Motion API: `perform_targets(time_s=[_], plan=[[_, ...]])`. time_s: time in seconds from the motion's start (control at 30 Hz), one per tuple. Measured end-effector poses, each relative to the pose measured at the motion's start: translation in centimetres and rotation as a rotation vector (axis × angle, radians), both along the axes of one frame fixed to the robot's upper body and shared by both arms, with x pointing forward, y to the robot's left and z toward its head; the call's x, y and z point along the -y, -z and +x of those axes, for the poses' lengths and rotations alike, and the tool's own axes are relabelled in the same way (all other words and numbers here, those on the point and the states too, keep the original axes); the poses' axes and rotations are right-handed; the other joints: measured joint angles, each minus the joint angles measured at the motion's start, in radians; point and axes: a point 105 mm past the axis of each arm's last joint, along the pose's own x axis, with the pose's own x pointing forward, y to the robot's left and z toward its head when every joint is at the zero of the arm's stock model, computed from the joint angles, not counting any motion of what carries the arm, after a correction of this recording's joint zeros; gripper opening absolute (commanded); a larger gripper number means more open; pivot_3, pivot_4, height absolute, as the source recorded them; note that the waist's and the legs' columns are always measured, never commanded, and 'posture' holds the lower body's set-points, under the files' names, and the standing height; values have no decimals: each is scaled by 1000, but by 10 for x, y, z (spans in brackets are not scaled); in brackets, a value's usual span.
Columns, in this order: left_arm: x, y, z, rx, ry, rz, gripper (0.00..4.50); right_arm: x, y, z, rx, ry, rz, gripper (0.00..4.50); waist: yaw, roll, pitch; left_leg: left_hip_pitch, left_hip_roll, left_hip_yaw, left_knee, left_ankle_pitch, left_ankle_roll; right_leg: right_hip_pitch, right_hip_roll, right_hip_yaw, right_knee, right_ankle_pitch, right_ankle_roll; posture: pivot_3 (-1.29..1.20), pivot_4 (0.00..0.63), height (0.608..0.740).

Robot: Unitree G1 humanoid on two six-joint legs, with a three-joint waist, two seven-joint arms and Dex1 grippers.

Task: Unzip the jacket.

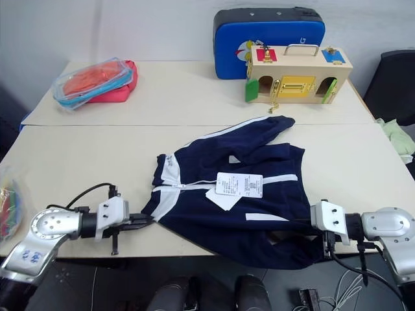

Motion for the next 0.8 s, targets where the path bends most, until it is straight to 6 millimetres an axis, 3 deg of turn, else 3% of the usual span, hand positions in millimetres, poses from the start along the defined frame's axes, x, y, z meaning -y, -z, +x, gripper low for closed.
perform_targets(time_s=[0.27, 0.37, 0.43, 0.47, 0.63, 0.77, 0.8], plan=[[-21, -9, -30, -57, -14, 6, 33, -12, 12, -30, -76, -9, 30, 0, 11, 1, 1, -2, 0, -1, -1, -2, 0, -1, -1, 0, -1, 0, 0, 0, 150, 740], [-22, -8, -30, -49, -12, 8, 33, -14, 14, -28, -74, 34, 44, 0, 11, 1, 1, -2, 0, -1, 0, -3, -1, -1, -1, 0, -1, 0, 0, 0, 150, 740], [-22, -9, -29, -45, -20, 1, 0, -13, 15, -25, -89, 72, 64, 579, 10, 1, 1, -2, 0, -1, -1, -4, -3, -2, -1, 0, -1, 0, 0, 0, 150, 740], [-22, -9, -29, -54, -25, -5, 216, -13, 15, -25, -101, 80, 71, 831, 10, 1, 1, -2, 0, -1, -1, -4, -3, -2, -1, 0, -1, 0, 0, 0, 150, 740], [-26, -15, -41, -199, -83, -135, 1593, -1, 9, -33, -263, 148, 112, 2550, 7, 3, 4, -3, 0, -1, 0, -3, 1, -2, -1, 0, -1, 0, -1, 0, 150, 740], [-31, -35, -49, -273, -84, -213, 2851, 15, -19, -40, -415, 210, 123, 3921, 9, 4, 5, -2, 0, -3, 0, -6, 6, -2, -2, 0, -2, 0, -1, 0, 150, 740], [-32, -40, -48, -272, -90, -235, 2861, 18, -25, -41, -448, 228, 141, 4281, 9, 4, 5, -3, 0, -3, 0, -6, 6, -2, -2, 0, -2, 0, -1, 0, 150, 740]])
